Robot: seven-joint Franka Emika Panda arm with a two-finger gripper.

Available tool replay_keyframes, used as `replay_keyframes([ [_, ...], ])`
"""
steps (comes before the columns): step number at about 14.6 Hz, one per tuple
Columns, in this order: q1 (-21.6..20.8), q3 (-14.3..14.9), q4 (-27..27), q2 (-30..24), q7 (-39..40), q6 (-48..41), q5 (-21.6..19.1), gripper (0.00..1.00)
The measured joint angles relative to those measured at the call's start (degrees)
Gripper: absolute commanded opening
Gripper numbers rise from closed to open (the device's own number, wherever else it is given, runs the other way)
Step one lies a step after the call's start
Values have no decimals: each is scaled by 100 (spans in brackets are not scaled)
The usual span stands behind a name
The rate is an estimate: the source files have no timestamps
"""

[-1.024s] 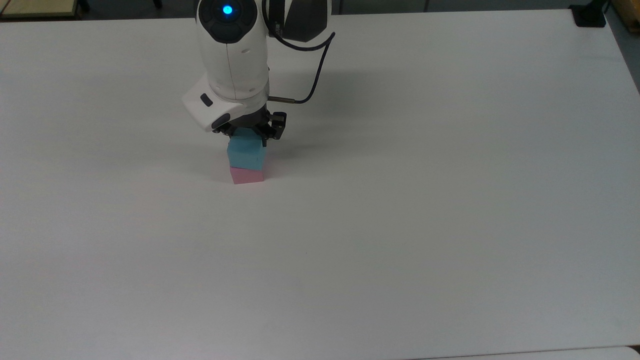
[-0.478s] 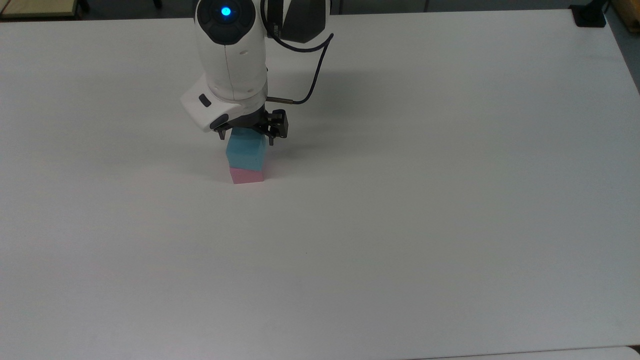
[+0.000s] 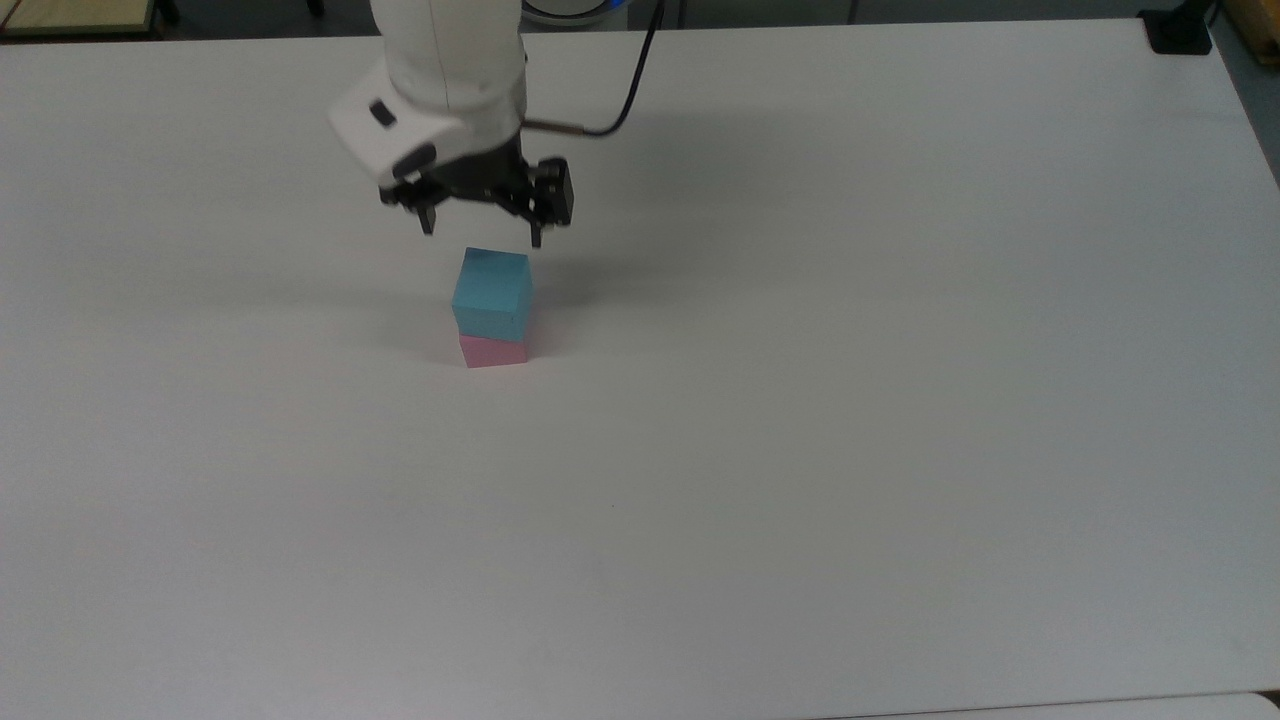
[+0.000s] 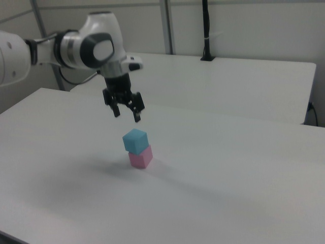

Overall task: Put blue cube on pink cube
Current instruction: 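Open the gripper and raise it away from the stacked cubes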

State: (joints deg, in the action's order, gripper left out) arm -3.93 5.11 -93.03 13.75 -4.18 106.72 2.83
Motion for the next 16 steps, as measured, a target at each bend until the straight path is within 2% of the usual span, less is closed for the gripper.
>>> replay_keyframes([
  [3,0,-7,654,-251,-105,-752,-2,100],
  [5,0,-37,817,-312,-141,-955,-2,100],
  [8,0,-136,869,-360,-183,-1175,-2,100],
  [10,-1,-350,874,-519,-205,-1528,-2,100],
  [12,-11,-443,858,-686,-215,-1667,-52,100],
  [16,10,-426,820,-824,-210,-1700,-139,100],
])
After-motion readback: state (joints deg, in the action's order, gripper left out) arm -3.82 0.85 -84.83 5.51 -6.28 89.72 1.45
